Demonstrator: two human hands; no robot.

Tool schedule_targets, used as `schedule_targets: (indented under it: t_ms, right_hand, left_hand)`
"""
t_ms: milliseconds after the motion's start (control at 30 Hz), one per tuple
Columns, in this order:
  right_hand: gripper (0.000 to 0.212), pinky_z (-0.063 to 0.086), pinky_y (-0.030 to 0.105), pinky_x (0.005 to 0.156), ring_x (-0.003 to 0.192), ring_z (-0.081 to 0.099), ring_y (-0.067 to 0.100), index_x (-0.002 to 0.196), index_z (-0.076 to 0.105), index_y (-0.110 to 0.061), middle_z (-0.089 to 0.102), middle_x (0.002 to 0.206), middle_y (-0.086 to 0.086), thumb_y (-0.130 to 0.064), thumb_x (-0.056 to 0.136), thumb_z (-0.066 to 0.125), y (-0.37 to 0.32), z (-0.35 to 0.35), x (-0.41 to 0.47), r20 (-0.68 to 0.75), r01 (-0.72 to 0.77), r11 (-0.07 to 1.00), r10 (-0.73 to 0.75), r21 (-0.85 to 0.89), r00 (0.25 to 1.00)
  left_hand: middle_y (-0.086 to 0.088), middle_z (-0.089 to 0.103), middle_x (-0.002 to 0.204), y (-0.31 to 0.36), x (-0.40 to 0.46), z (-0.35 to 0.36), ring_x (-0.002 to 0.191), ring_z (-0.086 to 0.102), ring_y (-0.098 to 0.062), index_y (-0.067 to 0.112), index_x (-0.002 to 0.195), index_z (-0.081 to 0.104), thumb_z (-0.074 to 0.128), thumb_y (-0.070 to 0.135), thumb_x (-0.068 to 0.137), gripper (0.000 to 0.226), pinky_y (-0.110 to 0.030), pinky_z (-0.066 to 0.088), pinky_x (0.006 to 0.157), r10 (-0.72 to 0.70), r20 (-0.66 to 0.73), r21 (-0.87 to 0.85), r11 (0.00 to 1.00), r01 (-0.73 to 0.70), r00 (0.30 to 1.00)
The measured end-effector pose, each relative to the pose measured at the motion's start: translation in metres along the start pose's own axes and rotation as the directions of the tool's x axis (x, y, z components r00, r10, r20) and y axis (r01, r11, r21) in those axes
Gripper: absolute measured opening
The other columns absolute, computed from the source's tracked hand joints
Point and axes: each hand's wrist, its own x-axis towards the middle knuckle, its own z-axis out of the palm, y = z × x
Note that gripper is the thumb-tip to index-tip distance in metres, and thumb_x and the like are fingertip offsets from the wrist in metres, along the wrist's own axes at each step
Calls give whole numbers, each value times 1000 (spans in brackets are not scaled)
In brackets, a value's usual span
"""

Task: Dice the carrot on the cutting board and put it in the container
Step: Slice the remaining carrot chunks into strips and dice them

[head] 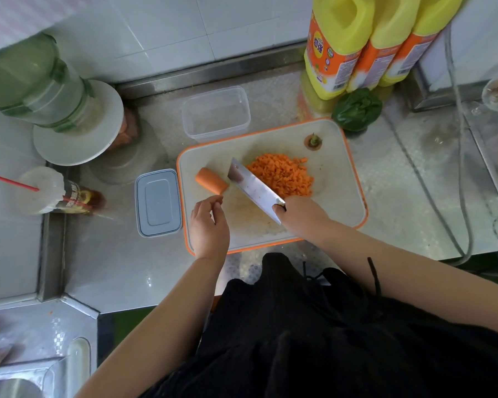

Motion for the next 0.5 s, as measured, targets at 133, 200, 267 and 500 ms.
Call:
schedule_targets:
  t_ms: [133, 200, 267, 500]
  right_hand:
    - [45, 23, 28, 45, 45, 32, 20, 59, 32, -13, 35, 52, 4, -30, 100, 38, 11, -5, 4, -81, -59, 991, 69, 116, 994]
    - [44, 23, 28, 46, 46, 33, 20, 60, 32, -13, 35, 52, 4, -32, 99, 39, 15, -8, 3, -90, -30, 993, 40, 114, 995]
    - [47, 23, 29, 47, 46, 31, 19, 58, 33, -13, 33, 51, 4, -35, 99, 41, 17, -10, -2, -69, 37, 997, -32, 69, 997]
    - [43, 32, 33, 55, 56, 45, 24, 69, 50, -5, 48, 61, 13, -39, 94, 45, 38, -9, -17, 78, 144, 984, -137, -100, 988]
  left_hand:
    - [19, 59, 105, -3, 1, -1, 107, 56, -12, 29, 109, 66, 45, 18, 99, 27, -42, 49, 92, -24, 14, 7, 1000, 24, 1000]
    - [17, 61, 107, -5, 0, -1, 106, 57, -11, 31, 109, 66, 44, 18, 99, 27, -42, 49, 91, -19, 12, 13, 1000, 19, 1000]
    - [16, 62, 109, -6, -1, 0, 105, 57, -11, 31, 109, 66, 44, 18, 99, 28, -41, 50, 89, -20, -1, 16, 1000, 20, 1000]
    - [8, 62, 109, 0, -3, 1, 98, 57, -9, 22, 112, 66, 42, 16, 97, 29, -32, 48, 81, 17, -108, -39, 999, -22, 994]
